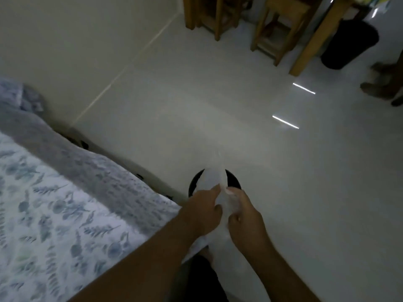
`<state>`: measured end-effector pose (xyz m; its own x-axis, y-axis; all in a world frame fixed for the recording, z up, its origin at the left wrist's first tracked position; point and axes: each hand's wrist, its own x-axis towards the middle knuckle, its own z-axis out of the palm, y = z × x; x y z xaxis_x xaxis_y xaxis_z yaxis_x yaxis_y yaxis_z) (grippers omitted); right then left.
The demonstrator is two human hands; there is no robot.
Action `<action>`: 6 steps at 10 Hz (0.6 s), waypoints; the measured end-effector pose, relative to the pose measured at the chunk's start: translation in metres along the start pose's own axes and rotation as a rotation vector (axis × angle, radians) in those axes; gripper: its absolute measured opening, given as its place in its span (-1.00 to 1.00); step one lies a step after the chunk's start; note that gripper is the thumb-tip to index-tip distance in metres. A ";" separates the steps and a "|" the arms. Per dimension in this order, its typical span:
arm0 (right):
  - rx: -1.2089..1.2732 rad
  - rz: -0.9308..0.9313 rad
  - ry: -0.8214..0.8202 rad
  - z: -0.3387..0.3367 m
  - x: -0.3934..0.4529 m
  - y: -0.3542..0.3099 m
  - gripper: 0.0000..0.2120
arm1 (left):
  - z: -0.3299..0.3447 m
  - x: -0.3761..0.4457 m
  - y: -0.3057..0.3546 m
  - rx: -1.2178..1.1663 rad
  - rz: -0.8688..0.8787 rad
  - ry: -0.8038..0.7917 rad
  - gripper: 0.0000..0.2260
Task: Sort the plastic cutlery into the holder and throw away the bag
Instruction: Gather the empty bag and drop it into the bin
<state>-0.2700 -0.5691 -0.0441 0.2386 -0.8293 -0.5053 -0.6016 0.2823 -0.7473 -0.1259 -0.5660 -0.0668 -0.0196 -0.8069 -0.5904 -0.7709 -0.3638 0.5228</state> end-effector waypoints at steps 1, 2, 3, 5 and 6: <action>0.013 0.067 0.009 0.011 0.034 0.031 -0.63 | 0.028 0.051 -0.012 0.067 -0.133 -0.120 -0.43; 0.004 0.138 0.013 0.033 0.092 0.074 -0.68 | 0.051 0.106 -0.034 0.142 -0.165 -0.173 -0.69; 0.047 0.255 0.004 0.069 0.141 0.121 -0.65 | 0.081 0.152 -0.064 0.180 -0.198 -0.259 -0.62; -0.187 0.577 -0.238 0.114 0.226 0.192 -0.09 | 0.116 0.199 -0.126 0.285 -0.178 -0.388 -0.56; -0.411 0.439 -0.240 0.116 0.218 0.188 -0.36 | 0.108 0.193 -0.132 0.348 -0.152 -0.338 -0.54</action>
<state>-0.2429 -0.6411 -0.3450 0.0392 -0.5342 -0.8445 -0.9134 0.3236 -0.2471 -0.0966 -0.6233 -0.3162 -0.0516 -0.5401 -0.8400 -0.9465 -0.2418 0.2137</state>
